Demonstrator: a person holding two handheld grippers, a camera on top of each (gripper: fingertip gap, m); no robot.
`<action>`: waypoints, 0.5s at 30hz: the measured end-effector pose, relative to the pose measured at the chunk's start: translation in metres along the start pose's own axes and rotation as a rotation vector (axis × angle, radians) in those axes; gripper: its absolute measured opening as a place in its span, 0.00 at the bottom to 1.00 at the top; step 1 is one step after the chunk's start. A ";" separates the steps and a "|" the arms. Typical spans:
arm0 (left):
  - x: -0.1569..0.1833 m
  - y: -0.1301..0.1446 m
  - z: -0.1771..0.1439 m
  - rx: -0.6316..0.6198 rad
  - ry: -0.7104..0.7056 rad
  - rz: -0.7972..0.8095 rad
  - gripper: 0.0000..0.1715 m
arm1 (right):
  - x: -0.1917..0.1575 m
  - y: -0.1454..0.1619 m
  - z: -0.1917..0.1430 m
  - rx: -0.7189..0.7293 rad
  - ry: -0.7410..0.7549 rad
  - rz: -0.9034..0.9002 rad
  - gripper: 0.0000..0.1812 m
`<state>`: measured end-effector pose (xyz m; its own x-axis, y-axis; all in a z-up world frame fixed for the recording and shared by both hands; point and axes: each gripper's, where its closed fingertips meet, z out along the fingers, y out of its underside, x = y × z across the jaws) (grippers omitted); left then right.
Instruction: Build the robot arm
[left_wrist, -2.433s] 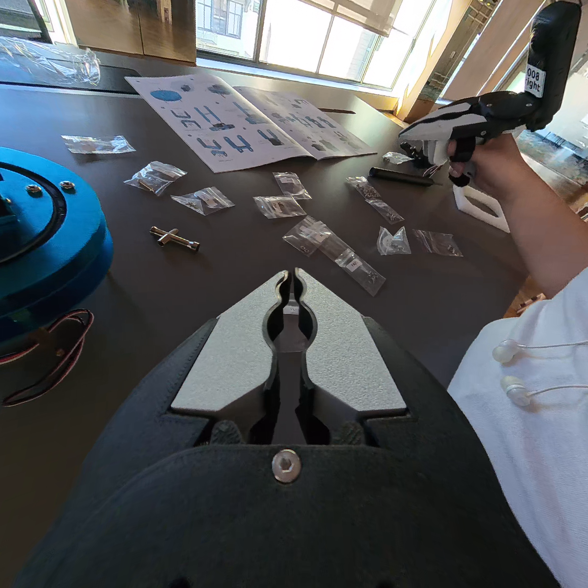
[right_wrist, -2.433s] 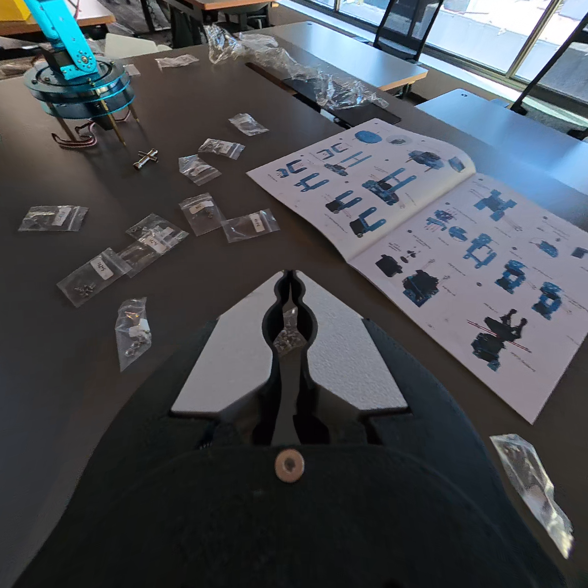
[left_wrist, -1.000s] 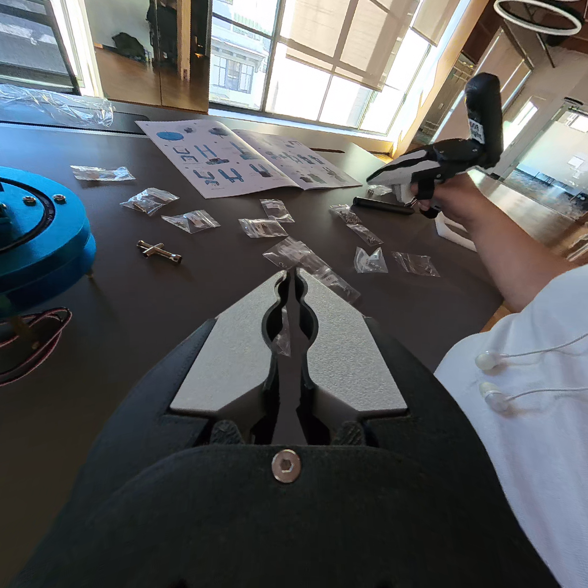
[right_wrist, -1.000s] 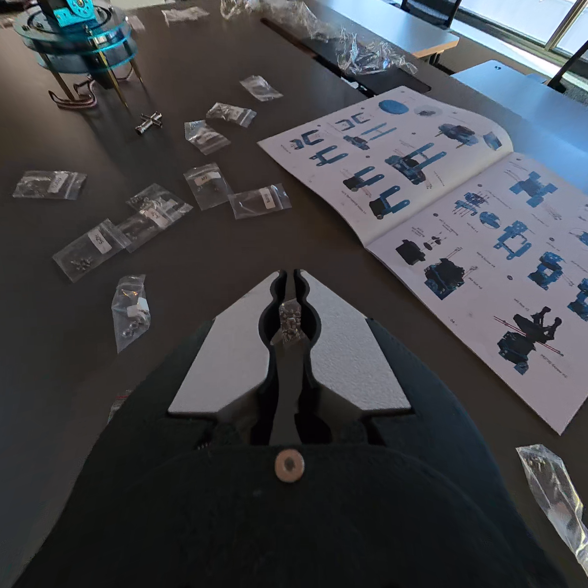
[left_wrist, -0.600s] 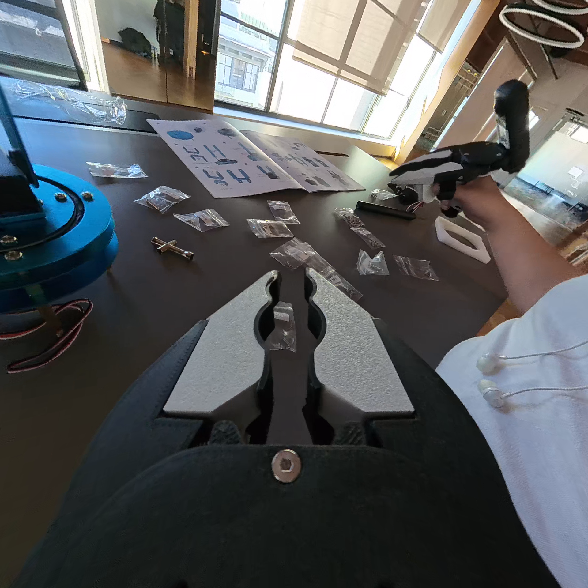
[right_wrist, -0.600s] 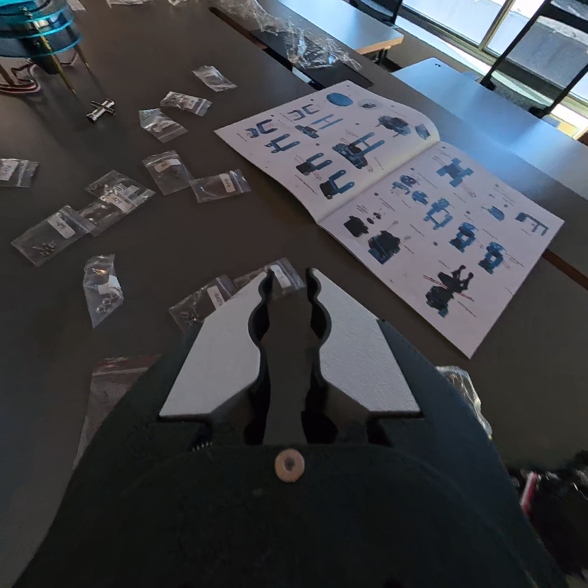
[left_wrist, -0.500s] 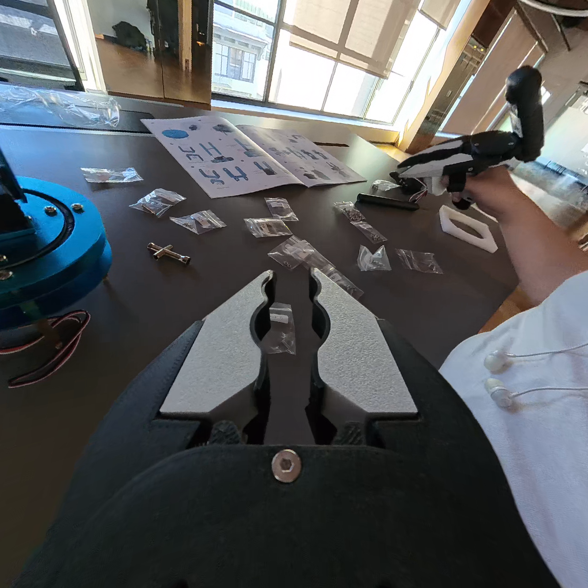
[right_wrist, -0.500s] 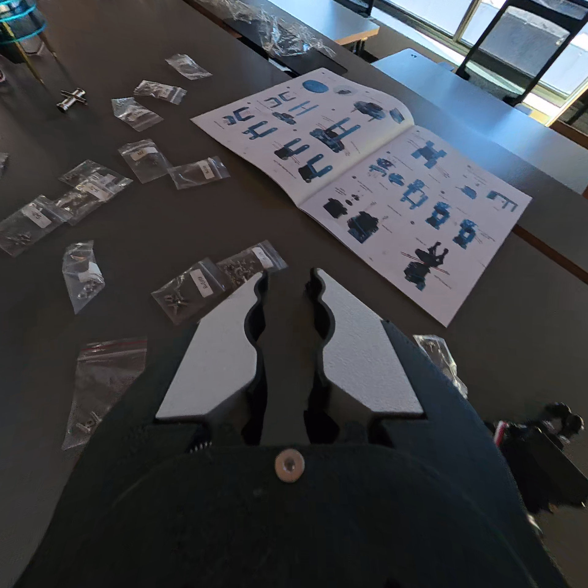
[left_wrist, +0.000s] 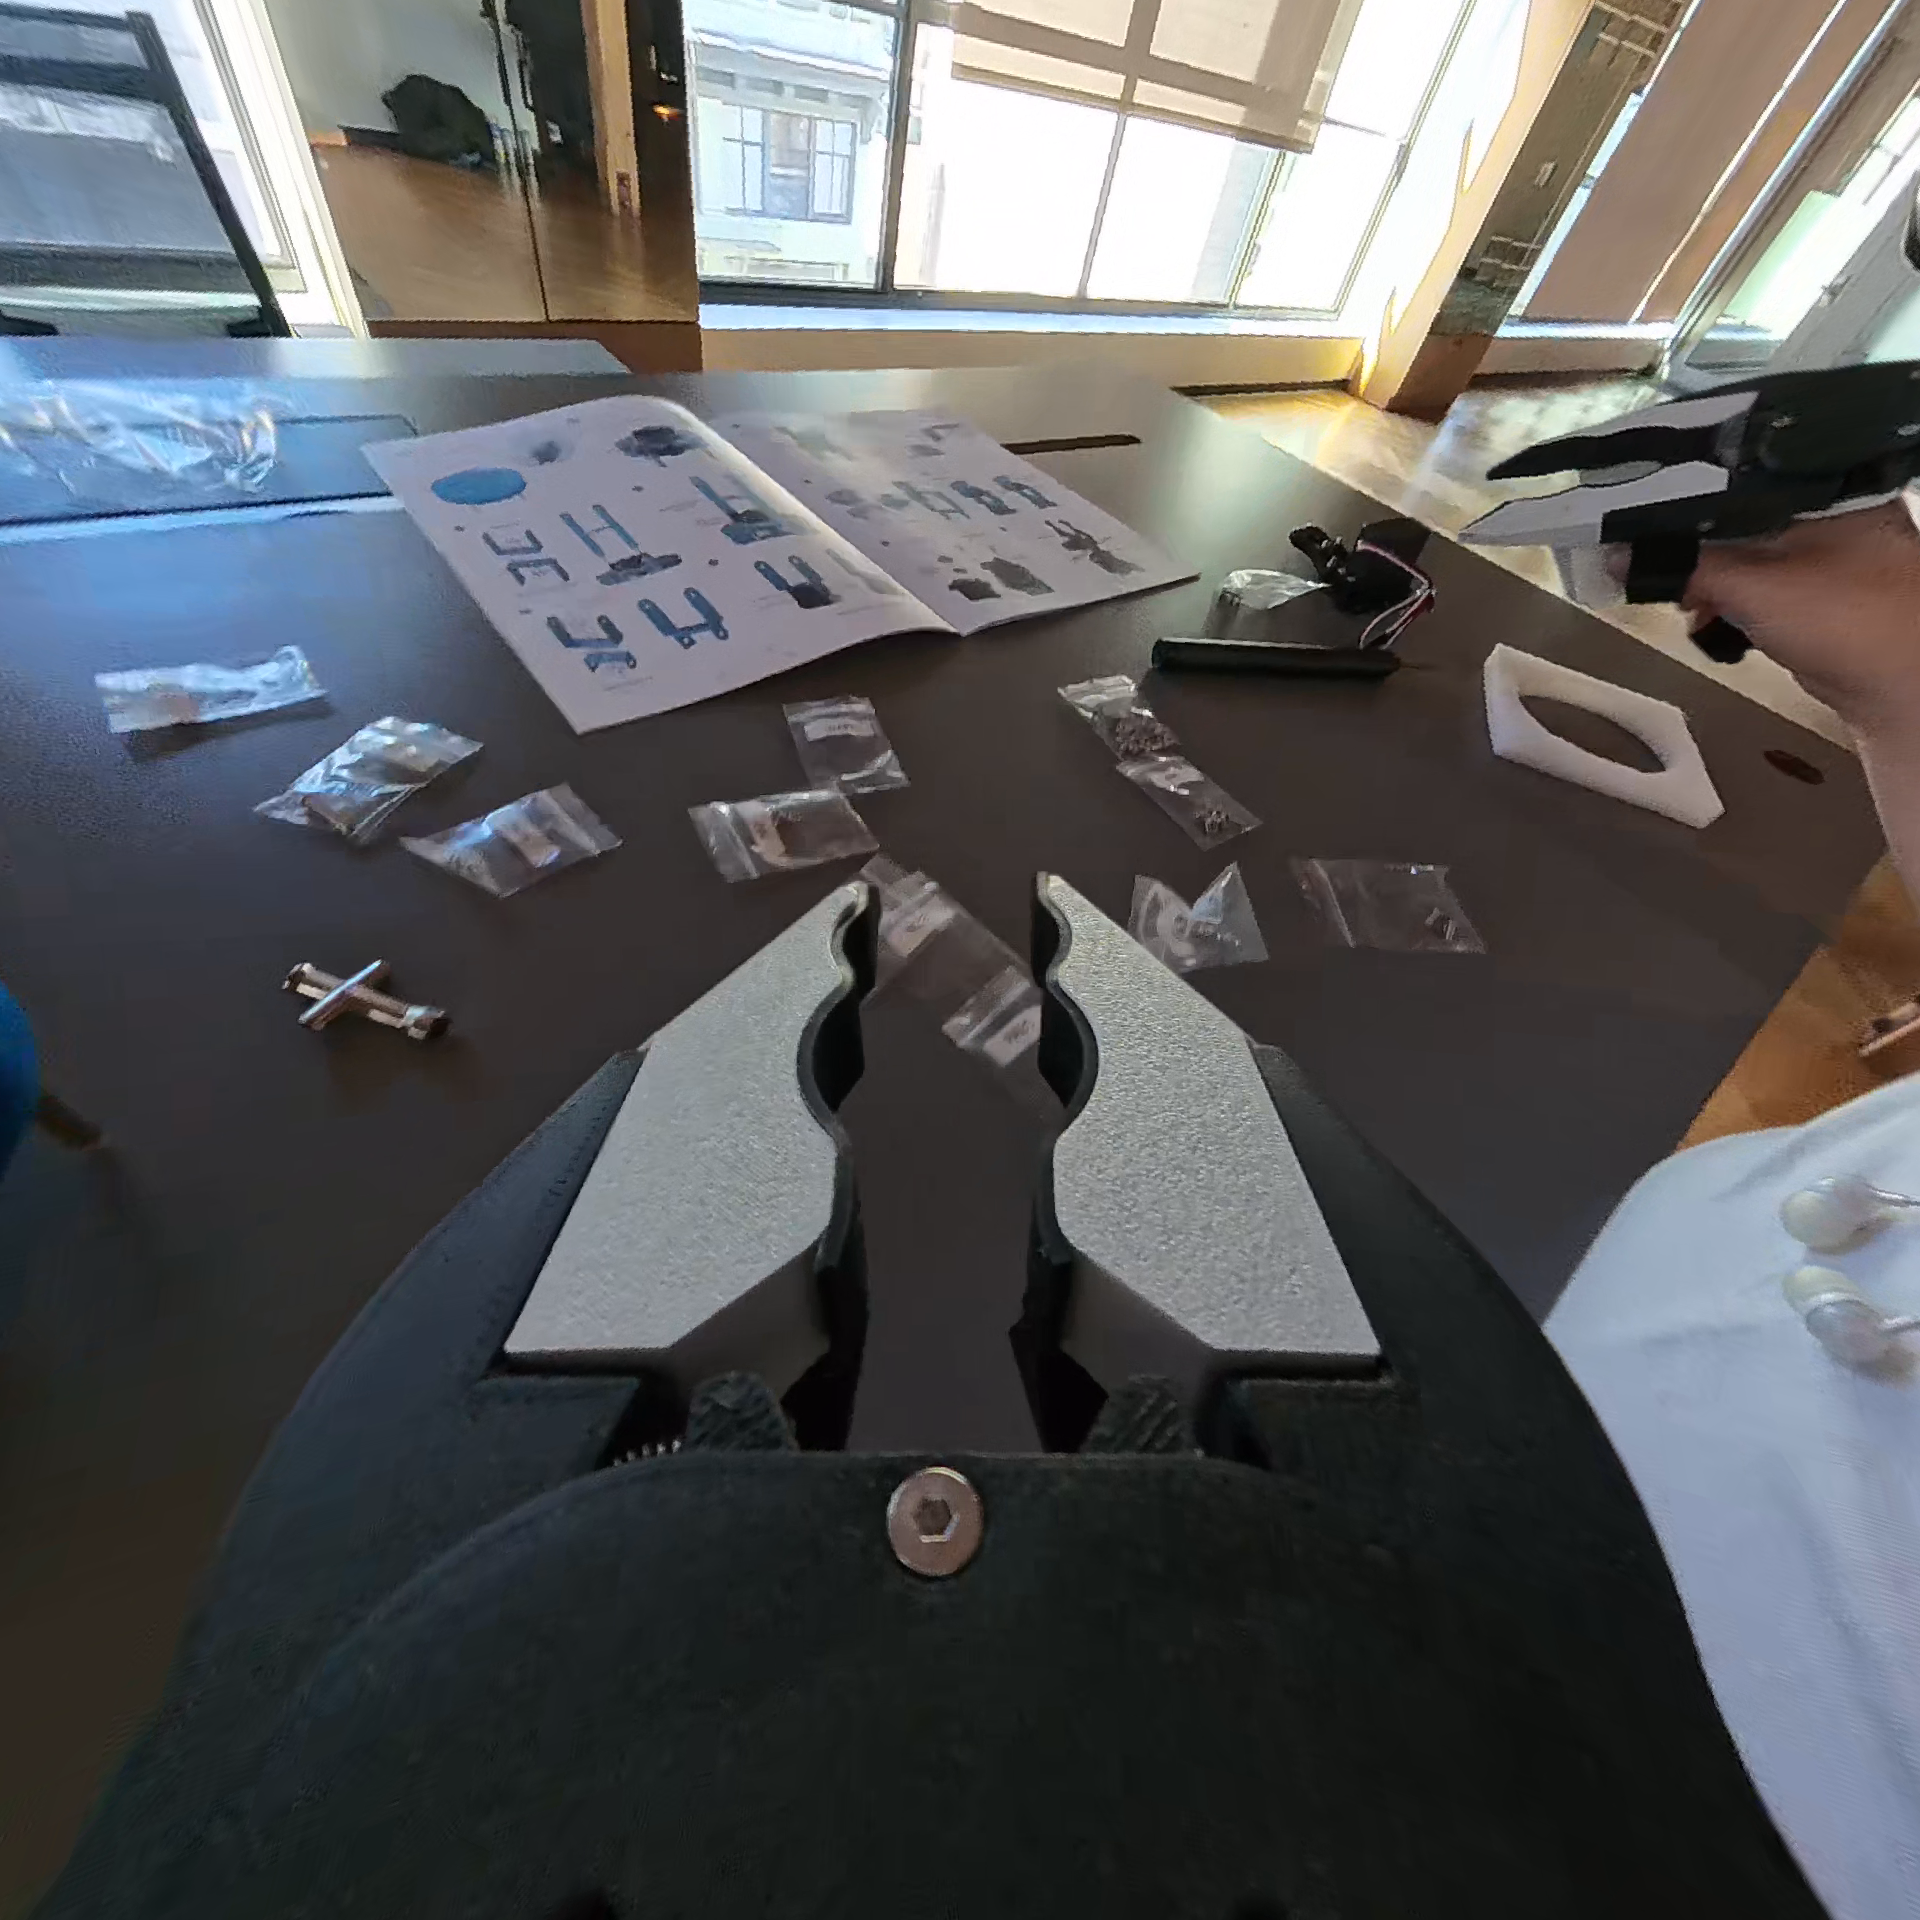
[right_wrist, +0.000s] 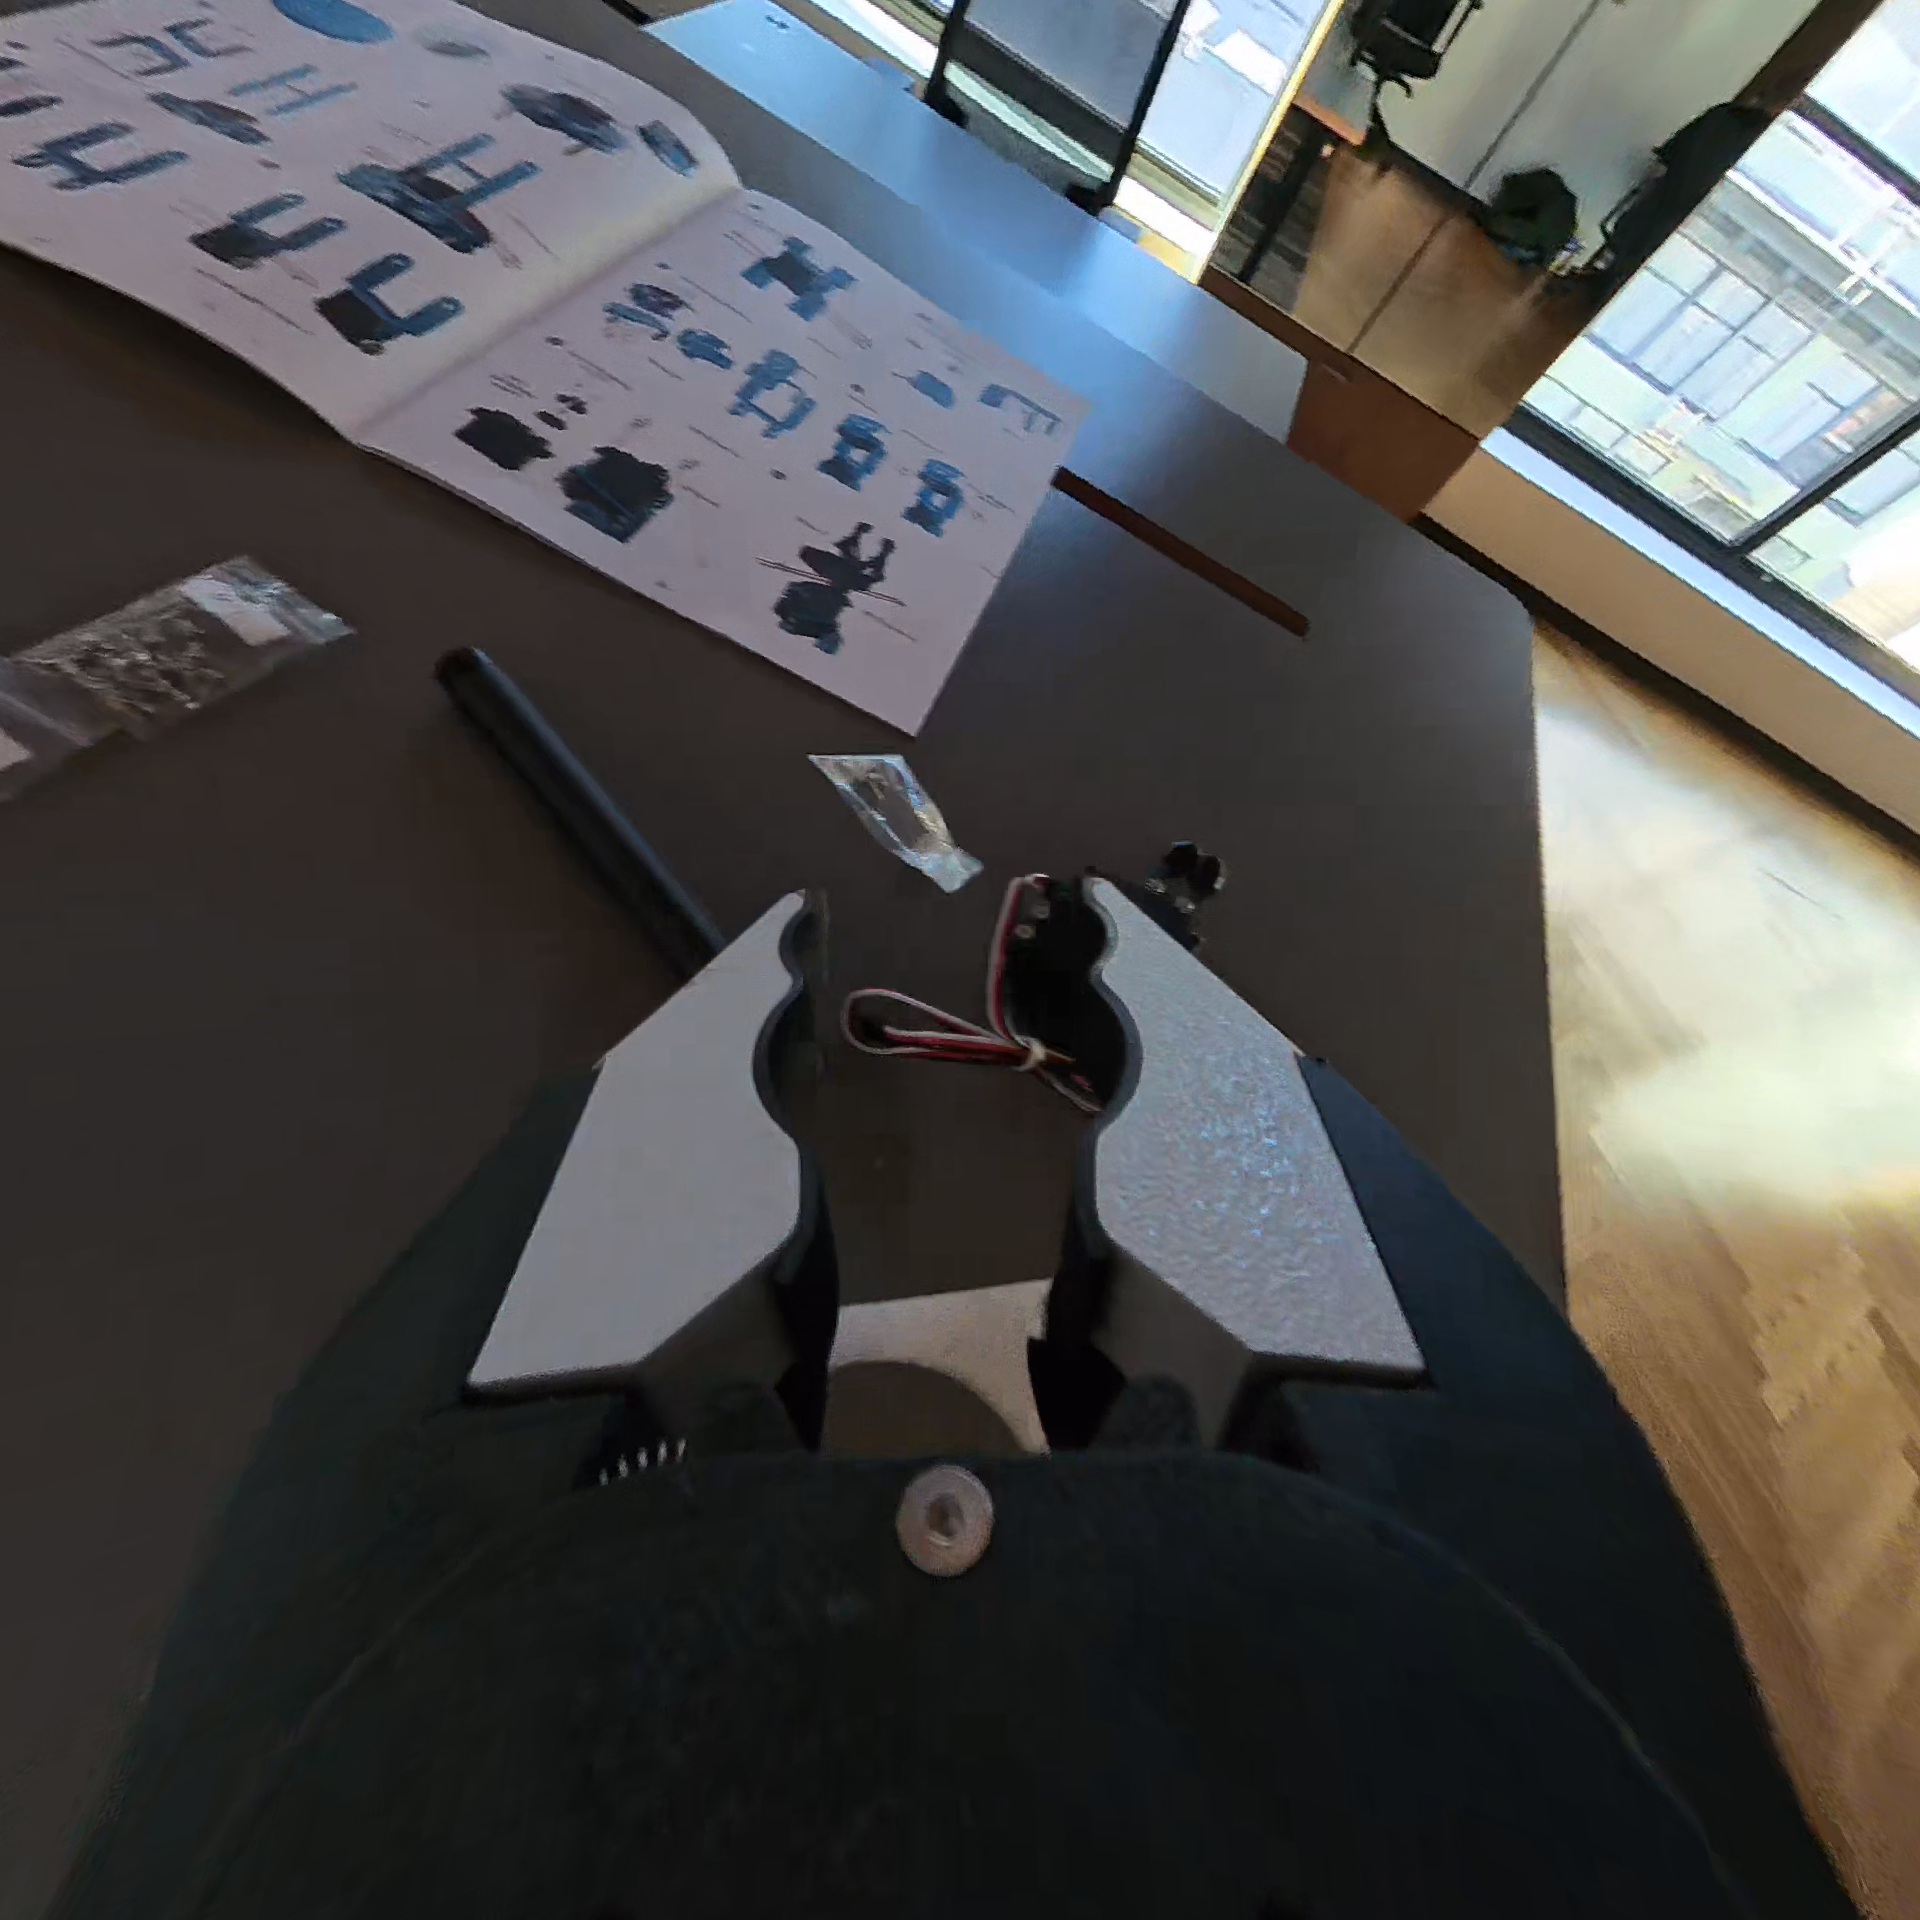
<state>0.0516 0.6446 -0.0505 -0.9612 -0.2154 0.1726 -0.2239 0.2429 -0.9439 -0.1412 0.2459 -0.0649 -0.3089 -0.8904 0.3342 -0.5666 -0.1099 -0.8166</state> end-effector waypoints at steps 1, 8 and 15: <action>0.005 -0.004 0.008 0.010 -0.014 0.010 0.17 | 0.010 0.002 0.000 0.002 0.022 0.019 0.26; 0.056 -0.027 0.072 0.007 -0.076 0.095 0.19 | 0.082 0.036 -0.002 -0.067 0.155 0.106 0.26; 0.117 -0.022 0.112 -0.016 -0.075 0.057 0.20 | 0.126 0.069 -0.007 -0.101 0.232 0.087 0.28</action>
<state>-0.0376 0.5078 -0.0415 -0.9577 -0.2713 0.0964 -0.1723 0.2719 -0.9468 -0.2248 0.1289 -0.0758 -0.5205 -0.7681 0.3731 -0.5999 0.0180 -0.7999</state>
